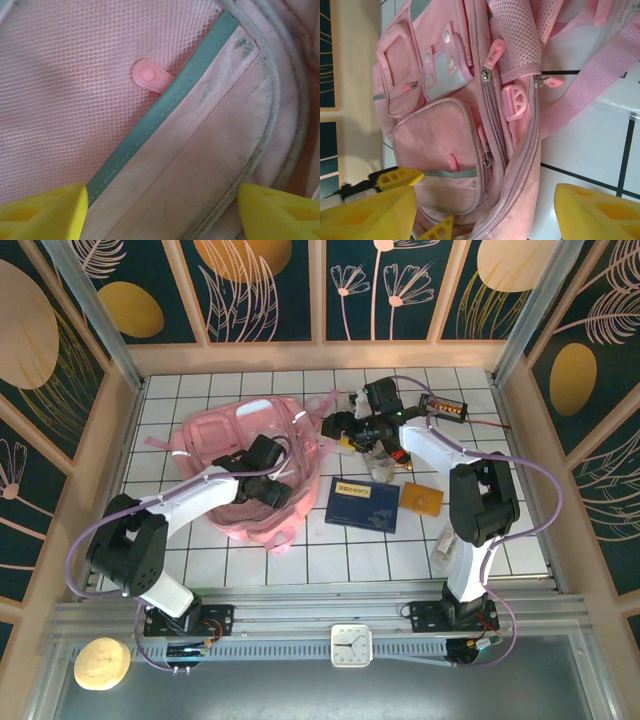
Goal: Pack the student bag
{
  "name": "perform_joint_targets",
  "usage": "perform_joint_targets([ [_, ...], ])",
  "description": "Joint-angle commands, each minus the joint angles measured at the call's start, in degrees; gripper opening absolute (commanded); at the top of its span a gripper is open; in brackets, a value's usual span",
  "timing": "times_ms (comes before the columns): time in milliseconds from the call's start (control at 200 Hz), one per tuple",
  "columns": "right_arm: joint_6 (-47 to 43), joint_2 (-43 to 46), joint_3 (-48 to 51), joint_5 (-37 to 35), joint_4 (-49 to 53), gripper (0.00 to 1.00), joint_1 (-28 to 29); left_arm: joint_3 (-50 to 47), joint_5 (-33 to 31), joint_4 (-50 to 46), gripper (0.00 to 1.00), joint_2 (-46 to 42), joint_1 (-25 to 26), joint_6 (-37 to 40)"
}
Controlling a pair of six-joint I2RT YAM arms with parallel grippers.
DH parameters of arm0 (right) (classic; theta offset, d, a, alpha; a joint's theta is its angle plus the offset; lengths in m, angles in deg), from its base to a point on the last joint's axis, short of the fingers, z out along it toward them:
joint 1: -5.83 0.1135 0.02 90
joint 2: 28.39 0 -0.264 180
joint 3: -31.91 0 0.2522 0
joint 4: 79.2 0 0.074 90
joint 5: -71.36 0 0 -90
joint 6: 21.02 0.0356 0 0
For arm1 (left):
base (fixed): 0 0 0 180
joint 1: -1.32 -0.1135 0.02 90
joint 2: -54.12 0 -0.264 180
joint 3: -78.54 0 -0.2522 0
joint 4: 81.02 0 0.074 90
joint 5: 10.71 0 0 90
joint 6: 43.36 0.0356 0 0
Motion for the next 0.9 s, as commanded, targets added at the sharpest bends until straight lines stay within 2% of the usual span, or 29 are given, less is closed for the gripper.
perform_joint_targets([
  [0, 0.81, 0.19, -1.00, 0.12, -1.95, 0.74, 0.43, 1.45, -3.72, 0.91, 0.78, 2.43, -0.06, 1.33],
  [100, 0.85, 0.49, -0.62, -0.07, -1.93, 0.74, 0.67, 2.86, -4.51, 0.58, 0.76, 4.24, -0.06, 1.27],
  [210, 0.51, 0.97, -0.30, -0.59, -1.29, 0.74, 0.79, 2.74, -0.11, 0.68, 0.77, 2.01, 0.26, 1.56],
  [325, 0.24, 1.48, 0.67, -1.49, -1.19, 0.74, 0.68, -0.05, 3.48, 1.04, 0.86, -2.82, 0.73, 1.85],
  [405, 0.58, 1.19, 1.25, -1.37, -1.79, 0.74, 0.69, -1.24, 3.87, 1.41, 0.98, -4.55, 0.80, 1.81],
  [490, 1.18, 0.63, 1.30, -0.98, -2.52, 0.74, 0.77, -1.22, 3.83, 1.72, 0.99, -4.23, 0.82, 1.67],
  [575, 1.62, 0.04, 0.88, -0.80, -3.04, 0.74, 0.87, -1.04, 0.83, 1.70, 0.99, -1.23, 0.82, 2.09],
  [806, 1.73, -1.15, -1.08, -0.80, -2.47, 0.74, 1.40, 3.91, -4.03, 1.38, 0.88, 9.37, 0.78, 2.26],
  [851, 1.81, -1.15, -1.14, -0.89, -2.52, 0.74, 1.46, 4.20, -5.15, 1.50, 0.83, 9.95, 0.82, 2.20],
  [896, 1.82, -1.06, -1.08, -0.98, -2.64, 0.74, 1.55, 4.63, -5.47, 1.46, 0.73, 10.35, 0.77, 2.20],
])
